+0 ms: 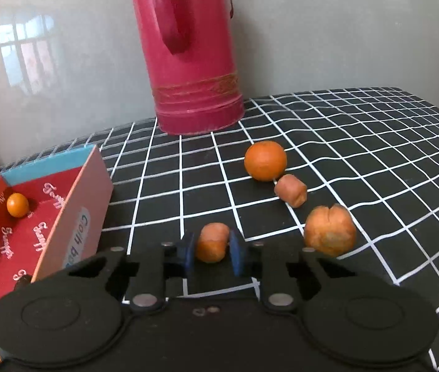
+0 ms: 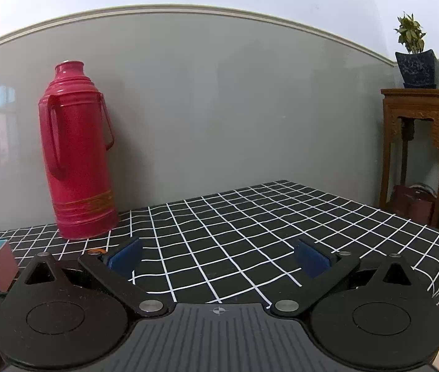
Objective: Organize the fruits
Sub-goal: 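Lower the left gripper onto a kumquat and grasp it, then carry the kumquat with the left gripper into the box and release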
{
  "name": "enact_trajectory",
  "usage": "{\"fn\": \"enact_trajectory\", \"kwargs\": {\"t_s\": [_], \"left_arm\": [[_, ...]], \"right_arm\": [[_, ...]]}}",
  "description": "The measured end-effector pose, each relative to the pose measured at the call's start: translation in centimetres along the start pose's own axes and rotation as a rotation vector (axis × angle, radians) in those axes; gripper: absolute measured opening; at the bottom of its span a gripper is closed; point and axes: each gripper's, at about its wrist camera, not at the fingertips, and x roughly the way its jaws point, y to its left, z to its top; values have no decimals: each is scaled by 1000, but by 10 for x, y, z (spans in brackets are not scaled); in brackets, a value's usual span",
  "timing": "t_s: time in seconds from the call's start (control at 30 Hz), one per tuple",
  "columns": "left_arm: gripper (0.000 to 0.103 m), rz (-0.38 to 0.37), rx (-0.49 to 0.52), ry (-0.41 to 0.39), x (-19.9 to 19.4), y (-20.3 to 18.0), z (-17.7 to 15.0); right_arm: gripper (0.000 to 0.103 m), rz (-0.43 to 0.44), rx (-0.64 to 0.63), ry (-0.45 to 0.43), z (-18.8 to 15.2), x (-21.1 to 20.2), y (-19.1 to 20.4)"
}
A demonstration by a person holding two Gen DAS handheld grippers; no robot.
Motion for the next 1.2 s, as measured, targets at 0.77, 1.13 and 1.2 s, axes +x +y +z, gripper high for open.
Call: {"fn": "enact_trajectory", "kwargs": {"t_s": [0.77, 1.13, 1.2], "left_arm": [[14, 397, -211, -140, -56, 95, 0], [14, 479, -332, 50, -45, 153, -18], [14, 468, -343, 75, -43, 155, -20]], "right_arm": [[103, 43, 18, 24, -3, 0, 17], [103, 83, 8, 37, -5, 1, 38], [103, 91, 12, 41, -6, 0, 40]]}}
